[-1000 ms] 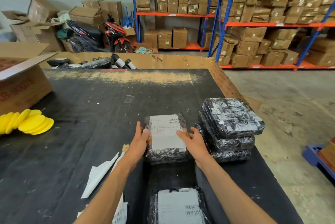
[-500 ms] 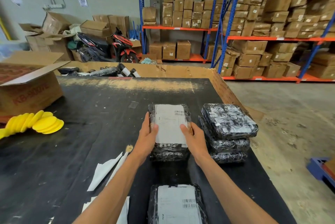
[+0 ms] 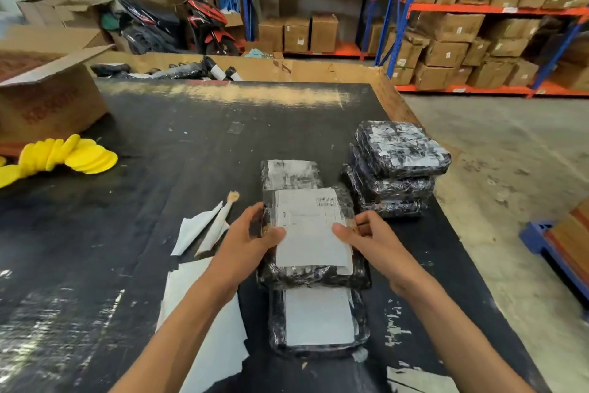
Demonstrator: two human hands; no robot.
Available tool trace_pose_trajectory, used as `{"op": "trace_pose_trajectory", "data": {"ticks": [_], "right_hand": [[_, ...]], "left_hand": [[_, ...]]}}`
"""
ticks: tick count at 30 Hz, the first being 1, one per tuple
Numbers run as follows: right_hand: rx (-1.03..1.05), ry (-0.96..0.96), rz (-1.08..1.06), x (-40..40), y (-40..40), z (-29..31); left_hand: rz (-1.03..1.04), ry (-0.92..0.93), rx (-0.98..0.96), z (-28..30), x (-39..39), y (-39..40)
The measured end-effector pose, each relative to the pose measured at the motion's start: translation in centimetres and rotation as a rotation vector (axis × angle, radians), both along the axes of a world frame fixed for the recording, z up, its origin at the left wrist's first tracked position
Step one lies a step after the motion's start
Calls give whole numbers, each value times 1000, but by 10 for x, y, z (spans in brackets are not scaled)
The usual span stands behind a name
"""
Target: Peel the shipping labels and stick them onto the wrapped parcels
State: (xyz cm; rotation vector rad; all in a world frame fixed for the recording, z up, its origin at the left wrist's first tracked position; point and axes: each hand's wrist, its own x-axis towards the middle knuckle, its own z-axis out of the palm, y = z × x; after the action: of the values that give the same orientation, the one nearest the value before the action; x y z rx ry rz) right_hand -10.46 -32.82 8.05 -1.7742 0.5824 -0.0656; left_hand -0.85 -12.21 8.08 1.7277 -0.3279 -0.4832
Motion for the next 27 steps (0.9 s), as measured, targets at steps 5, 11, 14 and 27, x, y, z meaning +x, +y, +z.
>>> {"op": "trace_pose_trajectory", "data": {"ticks": [5, 11, 14, 27], "right_hand": [[-20, 105, 28, -37, 14, -10], [-75, 183, 27, -50, 22, -19], [-131, 211, 63, -49, 21, -17], [-632, -281, 294, 1, 93, 1]], "left_hand": [[-5, 81, 42, -18, -35, 11], [-15, 78, 69, -33, -49, 19], [-45, 73, 61, -33, -47, 21], [135, -226, 386, -51, -8, 84]]}}
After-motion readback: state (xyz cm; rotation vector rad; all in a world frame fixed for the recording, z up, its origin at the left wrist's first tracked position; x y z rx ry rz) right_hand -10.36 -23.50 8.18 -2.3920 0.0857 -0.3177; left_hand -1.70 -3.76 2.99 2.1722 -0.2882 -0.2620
